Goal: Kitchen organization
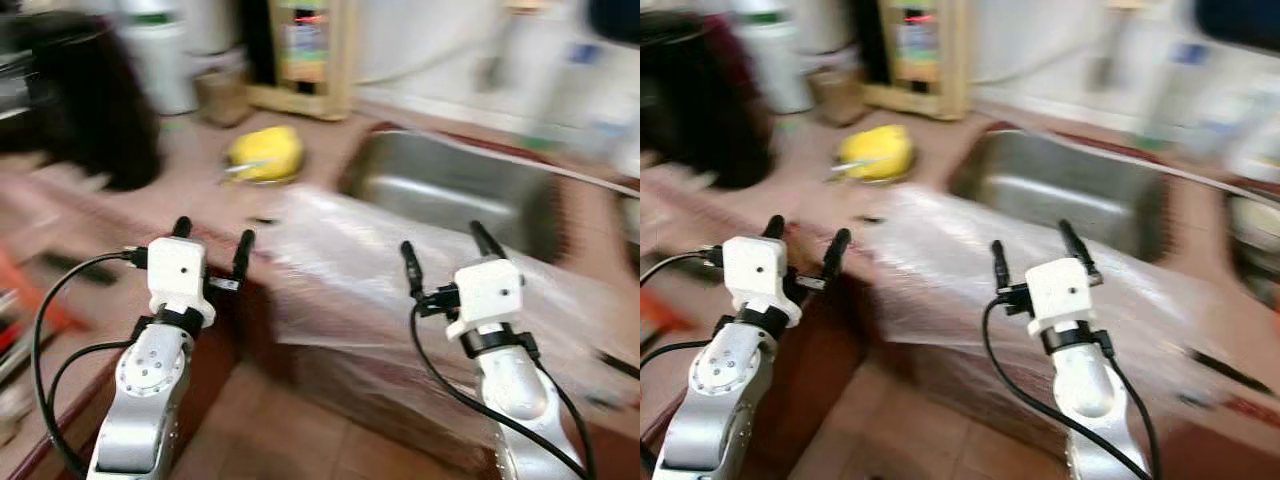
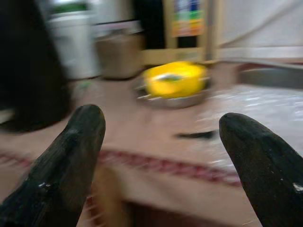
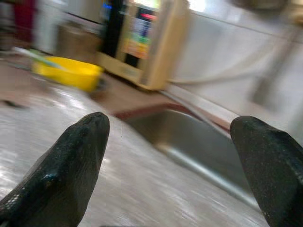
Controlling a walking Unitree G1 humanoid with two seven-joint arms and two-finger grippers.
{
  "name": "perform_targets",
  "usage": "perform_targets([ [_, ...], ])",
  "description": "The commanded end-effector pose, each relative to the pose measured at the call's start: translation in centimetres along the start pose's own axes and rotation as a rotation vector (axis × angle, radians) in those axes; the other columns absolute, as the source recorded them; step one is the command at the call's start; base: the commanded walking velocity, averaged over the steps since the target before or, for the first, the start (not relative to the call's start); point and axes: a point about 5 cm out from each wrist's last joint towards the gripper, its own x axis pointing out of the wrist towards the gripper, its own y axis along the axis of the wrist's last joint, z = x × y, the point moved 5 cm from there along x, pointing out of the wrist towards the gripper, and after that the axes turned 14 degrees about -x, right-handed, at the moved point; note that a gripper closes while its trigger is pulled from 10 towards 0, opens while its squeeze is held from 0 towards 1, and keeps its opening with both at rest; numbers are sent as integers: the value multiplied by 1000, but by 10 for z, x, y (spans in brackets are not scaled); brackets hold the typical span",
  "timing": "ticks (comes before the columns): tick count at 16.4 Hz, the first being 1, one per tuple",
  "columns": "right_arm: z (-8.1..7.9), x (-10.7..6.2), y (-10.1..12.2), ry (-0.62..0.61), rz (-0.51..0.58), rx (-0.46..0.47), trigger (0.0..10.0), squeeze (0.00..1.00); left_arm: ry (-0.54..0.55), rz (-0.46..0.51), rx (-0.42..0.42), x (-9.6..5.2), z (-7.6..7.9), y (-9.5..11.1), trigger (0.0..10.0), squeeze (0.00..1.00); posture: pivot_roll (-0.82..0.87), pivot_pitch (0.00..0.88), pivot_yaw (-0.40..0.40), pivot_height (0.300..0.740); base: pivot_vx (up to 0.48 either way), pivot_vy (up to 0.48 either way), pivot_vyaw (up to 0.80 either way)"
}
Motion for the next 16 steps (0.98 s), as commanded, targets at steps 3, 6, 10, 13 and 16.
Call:
perform_targets([
  [3, 6, 1, 3, -14, 14, -9, 10000, 0, -18, 33, 26, 3, 5, 8, 10000, 0, 97, 78, -11, 740, 0, 0, 0],
  [6, 5, 1, 5, -12, 20, -9, 10000, 0, -52, 26, 10, 3, 9, 9, 10000, 0, 96, 76, -10, 740, 0, 0, 0],
  [10, 4, 2, 6, -10, 24, -9, 10000, 0, -78, 25, 9, 1, 13, 8, 10000, 0, 100, 79, -11, 740, 0, 0, 0],
  [13, 2, 2, 7, -1, 33, -14, 10000, 0, -85, 33, 11, 1, 13, 10, 10000, 0, 103, 78, -11, 740, 90, 0, 0],
  [16, 1, 2, 8, 4, 38, -16, 10000, 0, -88, 36, 9, 0, 14, 11, 10000, 0, 103, 81, -14, 740, 285, 0, 0],
])
